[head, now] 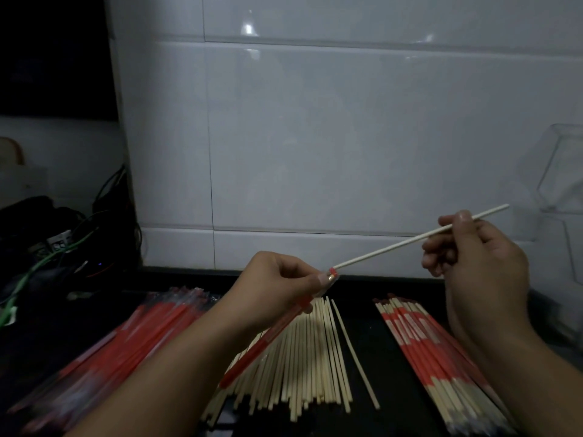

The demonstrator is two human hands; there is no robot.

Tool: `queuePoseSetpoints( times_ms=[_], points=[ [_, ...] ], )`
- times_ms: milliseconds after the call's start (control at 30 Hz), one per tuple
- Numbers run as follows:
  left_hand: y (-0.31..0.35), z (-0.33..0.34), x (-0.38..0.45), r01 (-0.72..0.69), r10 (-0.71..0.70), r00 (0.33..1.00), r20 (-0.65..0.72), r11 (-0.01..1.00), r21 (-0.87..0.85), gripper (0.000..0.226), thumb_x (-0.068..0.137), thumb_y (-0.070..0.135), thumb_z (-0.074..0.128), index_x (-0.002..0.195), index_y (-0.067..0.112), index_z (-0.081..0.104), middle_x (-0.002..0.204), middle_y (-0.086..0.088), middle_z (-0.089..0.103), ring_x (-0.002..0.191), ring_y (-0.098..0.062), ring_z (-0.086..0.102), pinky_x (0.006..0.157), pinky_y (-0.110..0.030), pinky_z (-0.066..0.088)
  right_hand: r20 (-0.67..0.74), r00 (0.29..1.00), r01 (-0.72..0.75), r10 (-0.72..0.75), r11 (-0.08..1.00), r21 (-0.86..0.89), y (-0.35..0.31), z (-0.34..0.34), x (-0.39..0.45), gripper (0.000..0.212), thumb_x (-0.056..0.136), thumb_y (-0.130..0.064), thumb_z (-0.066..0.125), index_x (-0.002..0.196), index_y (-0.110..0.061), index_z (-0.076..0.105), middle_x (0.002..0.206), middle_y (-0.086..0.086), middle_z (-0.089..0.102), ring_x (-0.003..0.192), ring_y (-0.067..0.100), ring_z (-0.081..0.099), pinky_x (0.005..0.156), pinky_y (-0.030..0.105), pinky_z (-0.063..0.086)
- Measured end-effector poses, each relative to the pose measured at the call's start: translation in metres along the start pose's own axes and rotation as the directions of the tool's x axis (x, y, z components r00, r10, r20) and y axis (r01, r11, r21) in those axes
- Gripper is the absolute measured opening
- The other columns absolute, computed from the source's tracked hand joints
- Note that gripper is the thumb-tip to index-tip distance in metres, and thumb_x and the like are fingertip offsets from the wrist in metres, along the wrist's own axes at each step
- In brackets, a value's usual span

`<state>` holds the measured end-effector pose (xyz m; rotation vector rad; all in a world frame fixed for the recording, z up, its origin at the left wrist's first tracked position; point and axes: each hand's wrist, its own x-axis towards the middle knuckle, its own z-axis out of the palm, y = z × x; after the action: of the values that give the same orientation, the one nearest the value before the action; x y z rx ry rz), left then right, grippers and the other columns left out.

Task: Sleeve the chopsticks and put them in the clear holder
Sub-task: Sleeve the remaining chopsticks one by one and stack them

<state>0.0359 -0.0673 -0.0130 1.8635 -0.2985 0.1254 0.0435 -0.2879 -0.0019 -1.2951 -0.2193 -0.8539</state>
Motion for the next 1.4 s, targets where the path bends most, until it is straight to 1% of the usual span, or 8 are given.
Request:
queuePoseSetpoints(
  times_ms=[300,633,833,967,1033,1167,1300,1400],
  points=[
    [-0.001,0.000,0.001,0.005,-0.006,0.999,0.044,1.000,0.009,0.012,0.088,0.029,0.070,0.085,0.021,0.077,0.079,0.004,0.075,0.068,-0.009,0.071,0.064,-0.020,0.055,-0.040,0.998,-0.046,0.047,0.998,0.032,0.003,-0.003,0.006,0.029,0.105,-0.026,0.043,0.082,-0.018,0.061,0.055,-0.001,0.061,0.046,0.011,0.052,0.045,0.020,0.041],
    [-0.002,0.000,0.001,-0.004,0.005,0.997,0.071,1.000,-0.011,0.013,0.088,0.028,0.072,0.086,0.018,0.079,0.079,0.000,0.075,0.068,-0.011,0.069,0.068,-0.023,0.058,0.005,0.988,-0.155,0.155,0.986,0.068,0.005,0.000,0.006,0.029,0.103,-0.025,0.046,0.083,-0.014,0.062,0.053,-0.002,0.060,0.045,0.008,0.051,0.051,0.025,0.043],
    [0.000,0.004,-0.003,-0.012,0.013,0.993,0.120,1.000,-0.008,0.013,0.090,0.027,0.070,0.088,0.018,0.079,0.080,0.005,0.075,0.070,-0.007,0.068,0.068,-0.019,0.056,0.159,0.947,-0.279,0.280,0.960,-0.026,0.009,0.003,0.004,0.024,0.100,-0.022,0.052,0.088,-0.008,0.068,0.059,0.002,0.059,0.050,0.011,0.050,0.054,0.028,0.040],
    [0.000,0.005,-0.001,-0.010,0.006,0.989,0.150,1.000,0.026,0.014,0.090,0.030,0.069,0.088,0.020,0.079,0.082,0.005,0.076,0.072,-0.009,0.070,0.073,-0.024,0.057,0.356,0.864,-0.287,0.355,0.930,-0.229,0.015,0.011,-0.011,0.021,0.096,-0.020,0.057,0.095,-0.004,0.071,0.064,0.006,0.061,0.051,0.015,0.051,0.047,0.026,0.038],
    [-0.001,0.005,0.000,-0.001,-0.001,0.991,0.134,1.000,0.018,0.015,0.090,0.030,0.070,0.088,0.019,0.080,0.082,0.004,0.076,0.072,-0.010,0.070,0.073,-0.026,0.057,0.421,0.827,-0.273,0.371,0.921,-0.276,0.016,0.016,-0.021,0.019,0.094,-0.019,0.060,0.109,-0.009,0.066,0.067,0.006,0.066,0.053,0.017,0.055,0.047,0.026,0.042],
    [-0.004,0.002,0.001,0.015,-0.015,0.995,0.100,1.000,0.001,0.016,0.090,0.029,0.069,0.089,0.017,0.079,0.082,0.003,0.076,0.071,-0.011,0.071,0.071,-0.023,0.057,0.296,0.928,-0.135,0.224,0.947,-0.293,0.012,0.016,-0.020,0.054,0.094,-0.004,0.057,0.136,-0.032,0.039,0.076,0.014,0.070,0.057,0.021,0.060,0.054,0.032,0.049],
    [-0.005,0.002,0.001,0.027,-0.027,0.994,0.106,1.000,0.000,0.015,0.090,0.028,0.069,0.087,0.016,0.079,0.081,0.002,0.075,0.070,-0.011,0.070,0.073,-0.026,0.058,0.314,0.930,-0.106,0.190,0.958,-0.267,0.005,0.010,-0.015,0.040,0.094,0.001,0.051,0.127,-0.020,0.060,0.073,0.010,0.069,0.056,0.019,0.059,0.054,0.030,0.049],
    [-0.005,0.003,0.002,0.035,-0.035,0.993,0.114,0.999,-0.001,0.014,0.090,0.028,0.070,0.086,0.018,0.079,0.081,0.002,0.076,0.070,-0.011,0.070,0.073,-0.027,0.058,0.315,0.931,-0.103,0.186,0.959,-0.262,0.009,0.014,-0.019,0.050,0.093,0.003,0.052,0.138,-0.020,0.050,0.069,0.011,0.068,0.055,0.018,0.059,0.054,0.028,0.049]
  ],
)
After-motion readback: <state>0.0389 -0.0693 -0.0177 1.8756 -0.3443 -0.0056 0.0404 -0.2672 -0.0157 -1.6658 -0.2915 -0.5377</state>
